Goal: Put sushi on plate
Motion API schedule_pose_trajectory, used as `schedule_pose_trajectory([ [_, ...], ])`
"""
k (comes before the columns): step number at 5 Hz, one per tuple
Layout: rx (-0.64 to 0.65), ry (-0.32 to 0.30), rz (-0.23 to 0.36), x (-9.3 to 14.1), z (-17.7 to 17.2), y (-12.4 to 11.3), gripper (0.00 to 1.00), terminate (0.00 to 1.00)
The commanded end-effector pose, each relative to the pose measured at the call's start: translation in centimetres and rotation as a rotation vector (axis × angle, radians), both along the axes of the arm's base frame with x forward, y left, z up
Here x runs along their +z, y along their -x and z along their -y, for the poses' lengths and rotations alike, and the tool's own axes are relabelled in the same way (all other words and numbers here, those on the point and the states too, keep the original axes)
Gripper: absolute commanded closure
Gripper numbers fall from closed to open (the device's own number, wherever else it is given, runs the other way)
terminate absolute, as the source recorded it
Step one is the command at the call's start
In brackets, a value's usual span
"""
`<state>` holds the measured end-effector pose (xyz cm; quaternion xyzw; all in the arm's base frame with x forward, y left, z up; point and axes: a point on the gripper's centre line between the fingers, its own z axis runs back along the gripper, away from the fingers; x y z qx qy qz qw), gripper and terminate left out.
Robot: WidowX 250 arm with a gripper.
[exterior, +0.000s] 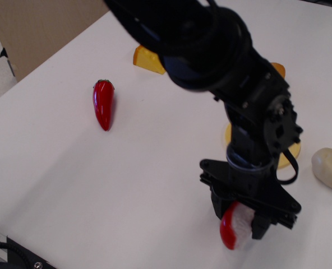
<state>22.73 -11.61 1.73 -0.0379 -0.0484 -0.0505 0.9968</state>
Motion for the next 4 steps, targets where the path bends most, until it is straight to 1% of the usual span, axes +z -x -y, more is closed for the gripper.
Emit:
schedule_pose_trajectory([
  [1,0.152,0.012,0.092,5.4,-5.3,-1.3,1.00,0.00],
  [2,0.184,0.028,0.113,5.7,-6.7,-4.0,1.00,0.00],
  [3,0.163,0.034,0.116,5.3,-6.0,-6.6,1.00,0.00],
  [4,0.120,0.048,0.111,4.4,-4.4,-8.3,1.00,0.00],
])
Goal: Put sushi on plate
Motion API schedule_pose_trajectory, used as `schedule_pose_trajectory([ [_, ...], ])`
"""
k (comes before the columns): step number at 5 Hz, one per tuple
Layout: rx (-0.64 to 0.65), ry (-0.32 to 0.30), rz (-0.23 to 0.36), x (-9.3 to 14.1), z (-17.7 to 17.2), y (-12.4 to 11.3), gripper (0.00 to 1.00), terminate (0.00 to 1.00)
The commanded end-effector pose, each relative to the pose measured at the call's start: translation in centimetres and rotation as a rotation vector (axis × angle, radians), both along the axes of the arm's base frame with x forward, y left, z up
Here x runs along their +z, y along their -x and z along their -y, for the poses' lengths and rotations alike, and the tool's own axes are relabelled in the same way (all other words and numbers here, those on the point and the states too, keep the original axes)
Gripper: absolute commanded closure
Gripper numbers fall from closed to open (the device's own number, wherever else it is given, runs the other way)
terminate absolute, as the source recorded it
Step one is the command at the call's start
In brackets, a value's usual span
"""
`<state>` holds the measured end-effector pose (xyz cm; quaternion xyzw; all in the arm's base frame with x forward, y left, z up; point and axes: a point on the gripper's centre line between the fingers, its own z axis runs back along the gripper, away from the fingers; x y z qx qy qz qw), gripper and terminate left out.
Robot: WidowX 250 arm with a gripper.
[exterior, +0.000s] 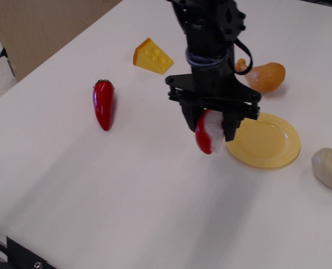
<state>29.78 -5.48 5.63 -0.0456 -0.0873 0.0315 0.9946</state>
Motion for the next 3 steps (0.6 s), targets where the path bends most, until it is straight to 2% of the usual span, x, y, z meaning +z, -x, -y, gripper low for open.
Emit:
schedule_pose_trajectory([
  [1,-0.085,0.017,0.032,-0.83,3.57,-2.52,1.00,0.00],
  [2,-0.076,0.009,0.032,-1.69,4.09,-3.33,1.00,0.00],
  [3,-0.040,0.009,0.053,-1.19,3.98,-3.40,0.00,0.00],
])
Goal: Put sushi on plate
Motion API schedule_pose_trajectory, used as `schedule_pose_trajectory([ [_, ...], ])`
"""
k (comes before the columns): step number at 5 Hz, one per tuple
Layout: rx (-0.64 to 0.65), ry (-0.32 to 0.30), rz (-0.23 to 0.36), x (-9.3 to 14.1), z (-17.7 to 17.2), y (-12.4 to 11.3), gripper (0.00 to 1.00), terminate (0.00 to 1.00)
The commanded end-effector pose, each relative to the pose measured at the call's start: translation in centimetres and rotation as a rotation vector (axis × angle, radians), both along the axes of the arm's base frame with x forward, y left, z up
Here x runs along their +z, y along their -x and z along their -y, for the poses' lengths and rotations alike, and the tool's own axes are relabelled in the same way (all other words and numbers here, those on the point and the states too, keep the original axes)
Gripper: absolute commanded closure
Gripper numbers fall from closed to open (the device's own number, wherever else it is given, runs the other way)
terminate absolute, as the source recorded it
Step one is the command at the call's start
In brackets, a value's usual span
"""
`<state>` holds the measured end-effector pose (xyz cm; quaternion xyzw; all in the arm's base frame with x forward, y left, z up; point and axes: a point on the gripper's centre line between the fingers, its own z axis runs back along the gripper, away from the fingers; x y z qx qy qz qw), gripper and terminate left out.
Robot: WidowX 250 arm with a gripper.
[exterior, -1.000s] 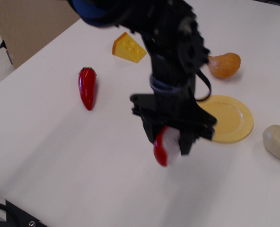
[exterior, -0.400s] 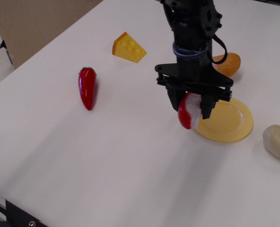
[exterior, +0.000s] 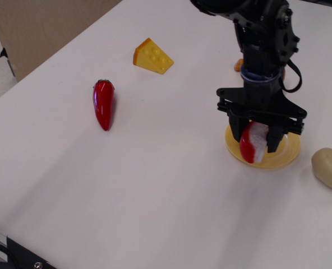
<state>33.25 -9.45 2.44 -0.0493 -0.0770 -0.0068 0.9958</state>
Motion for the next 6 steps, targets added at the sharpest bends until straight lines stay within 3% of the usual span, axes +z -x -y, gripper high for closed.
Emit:
schedule_pose_trajectory([
  [1,0.065,0.007,0.095,3.2,-0.3,0.6,0.00,0.00],
  [3,0.113,0.014,0.138,6.8,-2.1,3.2,0.00,0.00],
  [5,0.113,0.014,0.138,6.8,-2.1,3.2,0.00,0.00],
  [6,0.113,0.014,0.138,6.8,-2.1,3.2,0.00,1.00],
])
